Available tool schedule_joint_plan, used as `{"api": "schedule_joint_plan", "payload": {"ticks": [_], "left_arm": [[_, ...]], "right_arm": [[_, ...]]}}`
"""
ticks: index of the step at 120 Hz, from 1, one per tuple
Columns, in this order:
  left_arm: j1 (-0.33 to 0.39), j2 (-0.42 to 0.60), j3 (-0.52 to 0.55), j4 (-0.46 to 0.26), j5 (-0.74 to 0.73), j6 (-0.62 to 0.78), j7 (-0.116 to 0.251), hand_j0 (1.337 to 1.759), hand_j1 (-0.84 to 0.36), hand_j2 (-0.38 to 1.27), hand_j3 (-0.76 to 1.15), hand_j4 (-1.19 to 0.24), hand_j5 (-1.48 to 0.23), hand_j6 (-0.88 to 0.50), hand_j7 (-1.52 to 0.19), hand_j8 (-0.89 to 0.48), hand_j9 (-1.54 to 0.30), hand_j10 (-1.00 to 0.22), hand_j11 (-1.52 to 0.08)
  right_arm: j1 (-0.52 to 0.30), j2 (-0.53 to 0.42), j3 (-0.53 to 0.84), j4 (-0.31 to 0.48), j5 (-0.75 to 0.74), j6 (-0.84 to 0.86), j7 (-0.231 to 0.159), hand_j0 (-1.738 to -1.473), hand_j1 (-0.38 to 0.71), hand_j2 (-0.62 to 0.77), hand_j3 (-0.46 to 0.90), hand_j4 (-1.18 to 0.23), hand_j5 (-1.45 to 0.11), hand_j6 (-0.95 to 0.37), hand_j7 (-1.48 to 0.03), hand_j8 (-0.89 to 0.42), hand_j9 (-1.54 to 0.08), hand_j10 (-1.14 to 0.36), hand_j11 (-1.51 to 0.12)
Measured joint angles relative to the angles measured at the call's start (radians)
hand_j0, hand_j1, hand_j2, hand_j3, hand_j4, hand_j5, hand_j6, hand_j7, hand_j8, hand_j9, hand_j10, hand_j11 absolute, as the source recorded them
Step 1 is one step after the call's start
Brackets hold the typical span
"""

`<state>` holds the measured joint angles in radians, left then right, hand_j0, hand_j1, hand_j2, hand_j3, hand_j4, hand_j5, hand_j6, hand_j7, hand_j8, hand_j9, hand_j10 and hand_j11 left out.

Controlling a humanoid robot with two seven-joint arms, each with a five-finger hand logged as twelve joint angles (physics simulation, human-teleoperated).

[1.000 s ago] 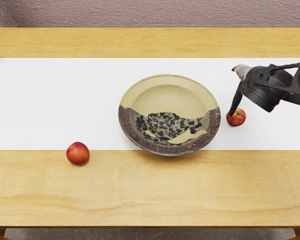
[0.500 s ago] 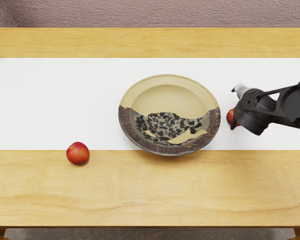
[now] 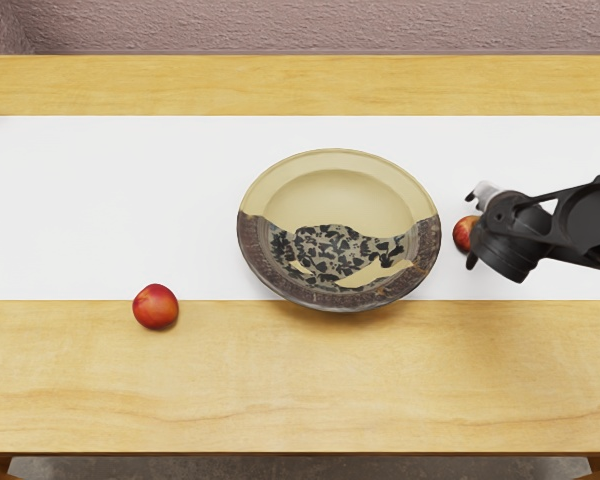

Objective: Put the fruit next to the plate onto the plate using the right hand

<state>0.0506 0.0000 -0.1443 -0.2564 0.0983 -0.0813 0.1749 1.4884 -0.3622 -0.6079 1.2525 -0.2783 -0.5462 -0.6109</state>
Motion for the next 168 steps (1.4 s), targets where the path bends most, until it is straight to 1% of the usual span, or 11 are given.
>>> {"api": "schedule_joint_plan", "payload": {"ticks": [37,59,86,95,99,108,116,128,143,155,168], "left_arm": [[0.000,0.000,0.000,0.000,0.000,0.000,0.000,1.658,0.34,0.00,0.00,-0.01,-0.01,-0.01,-0.01,-0.01,-0.01,-0.01,-0.01],[0.000,0.000,0.000,0.000,0.000,0.000,0.000,1.658,0.34,0.00,0.00,-0.01,-0.01,-0.01,-0.01,-0.01,-0.01,-0.01,-0.01],[0.000,0.000,0.000,0.000,0.000,0.000,0.000,1.658,0.34,0.00,0.00,-0.01,-0.01,-0.01,-0.01,-0.01,-0.01,-0.01,-0.01],[0.000,0.000,0.000,0.000,0.000,0.000,0.000,1.658,0.34,0.00,0.00,-0.01,-0.01,-0.01,-0.01,-0.01,-0.01,-0.01,-0.01],[0.000,0.000,0.000,0.000,0.000,0.000,0.000,1.658,0.34,0.00,0.00,-0.01,-0.01,-0.01,-0.01,-0.01,-0.01,-0.01,-0.01],[0.000,0.000,0.000,0.000,0.000,0.000,0.000,1.658,0.34,0.00,0.00,-0.01,-0.01,-0.01,-0.01,-0.01,-0.01,-0.01,-0.01],[0.000,0.000,0.000,0.000,0.000,0.000,0.000,1.658,0.34,0.00,0.00,-0.01,-0.01,-0.01,-0.01,-0.01,-0.01,-0.01,-0.01],[0.000,0.000,0.000,0.000,0.000,0.000,0.000,1.658,0.34,0.00,0.00,-0.01,-0.01,-0.01,-0.01,-0.01,-0.01,-0.01,-0.01],[0.000,0.000,0.000,0.000,0.000,0.000,0.000,1.658,0.34,0.00,0.00,-0.01,-0.01,-0.01,-0.01,-0.01,-0.01,-0.01,-0.01],[0.000,0.000,0.000,0.000,0.000,0.000,0.000,1.658,0.34,0.00,0.00,-0.01,-0.01,-0.01,-0.01,-0.01,-0.01,-0.01,-0.01],[0.000,0.000,0.000,0.000,0.000,0.000,0.000,1.658,0.34,0.00,0.00,-0.01,-0.01,-0.01,-0.01,-0.01,-0.01,-0.01,-0.01]], "right_arm": [[0.006,-0.003,0.003,-0.005,0.006,0.002,0.000,-1.658,0.04,-0.06,0.00,-0.33,-0.43,-0.33,-0.43,-0.33,-0.43,-0.33,-0.43],[0.014,0.004,0.003,-0.003,0.010,0.001,0.000,-1.658,0.07,-0.03,0.00,-0.36,-0.47,-0.36,-0.47,-0.36,-0.47,-0.36,-0.47],[0.016,0.009,0.000,0.007,0.013,0.000,0.000,-1.658,0.10,-0.06,0.00,-0.38,-0.50,-0.38,-0.50,-0.38,-0.50,-0.38,-0.50],[0.016,0.007,0.000,0.007,0.013,-0.003,0.000,-1.658,0.19,-0.03,0.00,-0.47,-0.62,-0.47,-0.61,-0.45,-0.61,-0.47,-0.61],[0.015,0.005,0.001,0.007,0.014,-0.007,-0.001,-1.657,0.23,0.02,0.00,-0.53,-0.70,-0.46,-0.69,-0.40,-0.69,-0.53,-0.69],[0.010,-0.019,0.020,0.006,0.015,-0.012,-0.001,-1.655,0.26,0.16,0.00,-0.62,-0.85,-0.44,-0.83,-0.36,-0.85,-0.53,-0.85],[-0.017,-0.091,0.083,0.006,0.013,-0.011,0.000,-1.653,0.24,0.21,0.00,-0.68,-0.95,-0.44,-0.91,-0.34,-0.95,-0.54,-0.95],[-0.094,-0.261,0.236,0.006,0.012,0.029,0.002,-1.655,0.26,0.32,0.00,-0.73,-1.06,-0.40,-1.00,-0.31,-1.06,-0.55,-1.07],[-0.282,-0.436,0.649,0.004,0.040,0.340,0.003,-1.654,0.26,0.29,0.00,-0.77,-1.14,-0.38,-1.06,-0.30,-1.13,-0.58,-1.14],[-0.378,-0.466,0.886,0.001,0.130,0.599,0.002,-1.654,0.25,0.33,0.00,-0.79,-1.17,-0.38,-1.09,-0.32,-1.17,-0.60,-1.17],[-0.416,-0.399,1.000,-0.014,0.173,0.726,0.001,-1.655,0.26,0.41,0.00,-0.81,-1.18,-0.40,-1.11,-0.32,-1.17,-0.65,-1.18]]}}
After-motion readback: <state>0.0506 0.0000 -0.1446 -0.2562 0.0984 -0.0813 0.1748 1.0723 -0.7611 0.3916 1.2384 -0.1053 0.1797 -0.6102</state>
